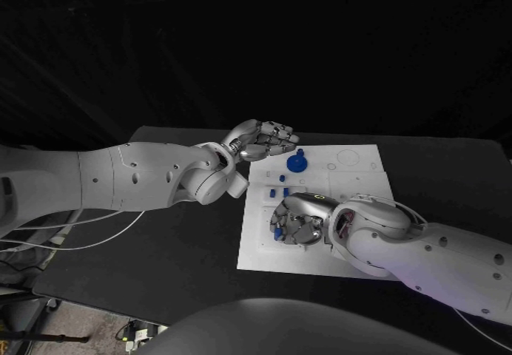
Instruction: Assemble the parts on the task board
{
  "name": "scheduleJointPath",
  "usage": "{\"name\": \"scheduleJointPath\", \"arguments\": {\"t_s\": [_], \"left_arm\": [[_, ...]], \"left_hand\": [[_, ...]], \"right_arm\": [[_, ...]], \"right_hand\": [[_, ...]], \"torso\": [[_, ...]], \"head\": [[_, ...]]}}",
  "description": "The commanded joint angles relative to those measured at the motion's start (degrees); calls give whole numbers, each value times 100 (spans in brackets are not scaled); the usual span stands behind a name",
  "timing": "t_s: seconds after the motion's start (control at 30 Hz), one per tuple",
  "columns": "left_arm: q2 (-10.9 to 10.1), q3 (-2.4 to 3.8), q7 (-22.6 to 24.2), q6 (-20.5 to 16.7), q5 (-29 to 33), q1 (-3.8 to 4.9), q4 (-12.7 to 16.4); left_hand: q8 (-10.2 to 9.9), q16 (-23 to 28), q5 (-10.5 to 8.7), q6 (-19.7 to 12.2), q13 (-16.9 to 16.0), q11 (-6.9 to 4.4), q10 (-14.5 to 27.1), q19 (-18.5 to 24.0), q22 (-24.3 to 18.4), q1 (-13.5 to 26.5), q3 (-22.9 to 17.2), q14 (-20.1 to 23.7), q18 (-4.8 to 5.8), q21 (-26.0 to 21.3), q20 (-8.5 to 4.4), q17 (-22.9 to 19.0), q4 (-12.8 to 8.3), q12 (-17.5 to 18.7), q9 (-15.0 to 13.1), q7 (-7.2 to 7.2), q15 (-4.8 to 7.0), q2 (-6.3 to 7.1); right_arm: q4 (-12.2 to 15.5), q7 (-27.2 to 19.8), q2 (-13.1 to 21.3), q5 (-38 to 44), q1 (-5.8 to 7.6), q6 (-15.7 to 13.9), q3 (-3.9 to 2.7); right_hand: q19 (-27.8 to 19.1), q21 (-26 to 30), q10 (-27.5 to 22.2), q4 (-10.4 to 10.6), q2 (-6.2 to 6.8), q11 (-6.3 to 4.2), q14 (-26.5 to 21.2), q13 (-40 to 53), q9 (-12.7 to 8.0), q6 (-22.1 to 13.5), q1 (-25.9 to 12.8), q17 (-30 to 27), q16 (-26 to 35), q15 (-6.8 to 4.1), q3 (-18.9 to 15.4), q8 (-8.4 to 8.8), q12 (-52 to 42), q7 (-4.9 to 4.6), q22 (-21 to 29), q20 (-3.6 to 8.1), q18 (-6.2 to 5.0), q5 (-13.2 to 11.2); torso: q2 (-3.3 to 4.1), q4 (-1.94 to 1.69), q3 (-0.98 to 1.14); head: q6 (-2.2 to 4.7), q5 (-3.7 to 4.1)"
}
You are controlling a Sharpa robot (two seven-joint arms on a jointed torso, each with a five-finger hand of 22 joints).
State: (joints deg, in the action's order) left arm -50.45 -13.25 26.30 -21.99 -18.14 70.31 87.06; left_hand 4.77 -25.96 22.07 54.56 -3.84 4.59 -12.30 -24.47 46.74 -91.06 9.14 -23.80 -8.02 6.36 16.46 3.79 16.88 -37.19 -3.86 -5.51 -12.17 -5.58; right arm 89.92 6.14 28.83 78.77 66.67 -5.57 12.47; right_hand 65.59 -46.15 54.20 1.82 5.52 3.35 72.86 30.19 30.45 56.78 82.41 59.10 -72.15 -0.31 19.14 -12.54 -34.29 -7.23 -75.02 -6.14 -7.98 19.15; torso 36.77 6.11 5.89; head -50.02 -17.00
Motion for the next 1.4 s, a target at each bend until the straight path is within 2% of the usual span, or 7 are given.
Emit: {"name": "scheduleJointPath", "arguments": {"t_s": [0.03, 0.63, 1.07, 1.4], "left_arm": [[18, 4, 66, 16, 2, 1, 6], [44, 4, 39, 36, 3, 1, -1], [65, 4, 26, 58, 3, 0, -25], [87, 4, 6, 87, 3, -1, -39]], "left_hand": [[13, -26, 10, -1, 7, 43, 12, 18, -6, 13, 31, 22, 74, 31, 9, -8, -6, -22, 5, -5, -1, -4], [14, -27, 12, -1, 7, 43, 13, 18, -7, 14, 34, 27, 74, 33, 10, -9, -10, -24, 5, -3, 2, -10], [14, -27, 12, -1, 7, 43, 13, 18, -7, 14, 34, 27, 74, 33, 10, -9, -10, -24, 5, -3, 2, -10], [13, -27, 12, -2, 8, 43, 15, 20, -7, 13, 36, 33, 74, 34, 10, -9, -11, -24, 5, -2, 4, -14]], "right_arm": [[-1, 53, 18, 138, -9, 155, 0], [45, 48, 163, 238, -41, -61, 0], [67, 45, 174, 378, -54, -1, 0], [65, -79, 167, 466, -82, -184, 1]], "right_hand": [[-36, 18, -15, -26, 6, 19, -14, -6, -1, -33, -29, -5, 32, 34, 30, 17, 34, 1, -404, -8, -25, 32], [-32, 2, -5, -64, 9, 24, -4, -26, 1, -30, -1, 11, 22, 38, 51, 31, 67, -7, -408, -13, -24, 93], [-27, -9, -12, -83, 26, 33, 0, -38, -3, -53, 1, 8, 21, 42, 54, 54, 92, -18, -411, -15, -24, 114], [-1, -63, -30, -96, 14, 40, 14, -51, -7, -88, -6, 23, 8, 51, 59, 89, 127, -23, -422, -24, -15, 33]], "torso": [[0, 1, 0], [2, 1, 0], [1, -1, 0], [3, 0, 0]], "head": [[2, -17], [2, -27], [2, -19], [2, -22]]}}
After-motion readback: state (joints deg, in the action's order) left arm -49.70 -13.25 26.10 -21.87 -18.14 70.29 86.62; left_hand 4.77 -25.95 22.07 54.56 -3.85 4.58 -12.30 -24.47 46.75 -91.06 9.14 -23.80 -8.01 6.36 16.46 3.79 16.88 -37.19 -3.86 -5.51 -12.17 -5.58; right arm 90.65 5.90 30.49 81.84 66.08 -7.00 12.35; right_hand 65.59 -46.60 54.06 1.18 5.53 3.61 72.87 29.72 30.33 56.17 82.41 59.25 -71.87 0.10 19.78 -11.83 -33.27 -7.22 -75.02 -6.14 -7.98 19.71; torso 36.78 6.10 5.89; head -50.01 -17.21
